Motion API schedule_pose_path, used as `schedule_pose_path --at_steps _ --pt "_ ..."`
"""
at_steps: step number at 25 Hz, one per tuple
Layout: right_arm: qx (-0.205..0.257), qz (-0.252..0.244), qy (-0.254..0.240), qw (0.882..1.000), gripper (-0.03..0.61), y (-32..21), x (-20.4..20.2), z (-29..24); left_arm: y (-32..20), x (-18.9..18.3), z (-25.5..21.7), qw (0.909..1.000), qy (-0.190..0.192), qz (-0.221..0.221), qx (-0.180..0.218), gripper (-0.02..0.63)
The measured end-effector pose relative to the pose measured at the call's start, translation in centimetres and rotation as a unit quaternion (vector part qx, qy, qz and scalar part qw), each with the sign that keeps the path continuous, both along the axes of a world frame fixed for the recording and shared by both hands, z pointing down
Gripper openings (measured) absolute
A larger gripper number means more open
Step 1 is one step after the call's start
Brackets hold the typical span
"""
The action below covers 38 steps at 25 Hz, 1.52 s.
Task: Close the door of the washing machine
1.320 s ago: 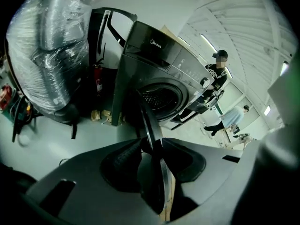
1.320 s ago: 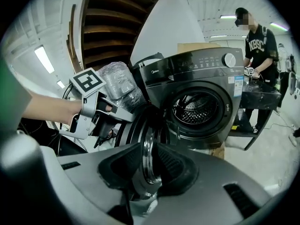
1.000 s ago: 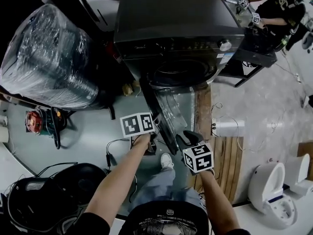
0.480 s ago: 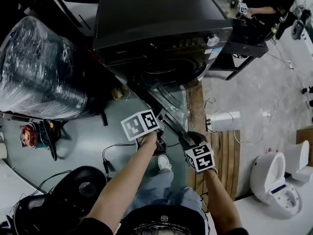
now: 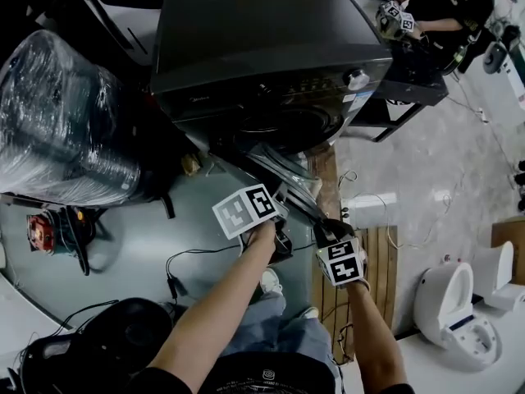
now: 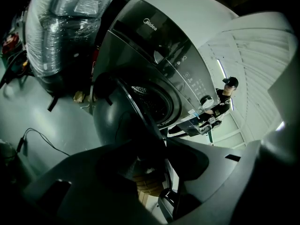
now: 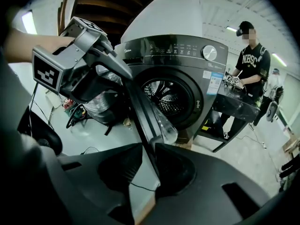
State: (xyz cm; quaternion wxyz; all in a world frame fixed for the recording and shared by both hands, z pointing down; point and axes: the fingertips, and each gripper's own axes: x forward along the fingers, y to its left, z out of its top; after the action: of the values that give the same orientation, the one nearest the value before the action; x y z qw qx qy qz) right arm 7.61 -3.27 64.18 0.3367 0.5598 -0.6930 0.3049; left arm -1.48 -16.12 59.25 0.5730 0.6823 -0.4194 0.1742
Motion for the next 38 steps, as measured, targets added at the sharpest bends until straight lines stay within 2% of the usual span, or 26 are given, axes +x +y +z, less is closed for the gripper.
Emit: schedule_pose_path --at_steps 6,19,26,33,38 --pt "-0.014 -0.022 0.019 0.999 0.092 -1.8 1.8 0.2 -1.1 1.4 0.0 0.9996 0.009 -0.026 0.001 0.213" --pt "-0.022 -0.072 0.021 0.997 0.11 -5.5 5.5 0.8 -3.1 3.7 -0.2 0.9978 0.035 -0.055 -0.014 0.219" --pt "-0.022 -0.091 0.041 0.995 0.123 -9.2 8.7 0.9 -5.1 5.4 -0.4 0.9954 0.074 -0.057 -0.019 0.216" --pt "-0.014 -0.112 0.075 0.991 0.135 -13.6 11.3 0.9 -7.7 6.9 -0.5 0.9895 0.115 -0.08 -0.033 0.213" --pt "-0.013 -0.13 0.085 0.988 0.14 -16.0 12.4 0.9 -9.1 7.6 -0.6 0.9859 0.126 -0.106 -0.031 0.213"
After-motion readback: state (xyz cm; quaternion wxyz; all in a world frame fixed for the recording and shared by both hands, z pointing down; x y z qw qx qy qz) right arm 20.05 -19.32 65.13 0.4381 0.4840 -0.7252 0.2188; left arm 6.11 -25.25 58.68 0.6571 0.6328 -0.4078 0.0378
